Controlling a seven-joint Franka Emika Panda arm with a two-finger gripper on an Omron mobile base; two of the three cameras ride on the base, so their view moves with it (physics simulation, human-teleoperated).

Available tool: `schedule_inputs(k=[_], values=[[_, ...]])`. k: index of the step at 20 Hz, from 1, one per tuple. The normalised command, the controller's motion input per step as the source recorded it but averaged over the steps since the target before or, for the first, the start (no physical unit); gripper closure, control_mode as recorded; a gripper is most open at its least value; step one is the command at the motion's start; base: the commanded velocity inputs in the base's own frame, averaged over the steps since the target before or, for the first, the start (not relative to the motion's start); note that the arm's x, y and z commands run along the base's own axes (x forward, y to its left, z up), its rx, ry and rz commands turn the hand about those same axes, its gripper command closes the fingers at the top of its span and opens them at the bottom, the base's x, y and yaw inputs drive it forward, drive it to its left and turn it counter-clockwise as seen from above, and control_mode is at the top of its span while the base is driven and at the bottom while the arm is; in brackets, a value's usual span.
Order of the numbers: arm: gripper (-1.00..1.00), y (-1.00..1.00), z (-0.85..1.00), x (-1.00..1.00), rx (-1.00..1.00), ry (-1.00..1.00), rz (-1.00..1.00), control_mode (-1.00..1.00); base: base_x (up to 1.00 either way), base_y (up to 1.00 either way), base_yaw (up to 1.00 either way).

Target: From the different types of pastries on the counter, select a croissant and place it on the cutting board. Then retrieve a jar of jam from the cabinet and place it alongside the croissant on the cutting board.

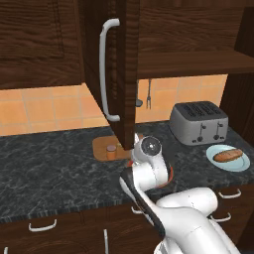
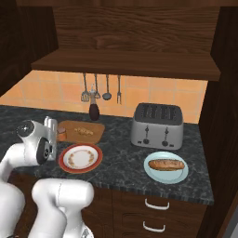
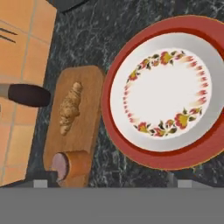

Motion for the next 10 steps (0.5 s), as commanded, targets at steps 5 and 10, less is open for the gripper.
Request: schedule_inputs(k=[5,10], values=[[-1.0,0.06,-1.0,-1.0,-0.22,-0.05,-0.02,-1.0,0.0,0.0,0.0],[-1.0,0.01,-0.76,-1.0,-0.14,-0.01,-0.09,-1.0,0.0,0.0,0.0]])
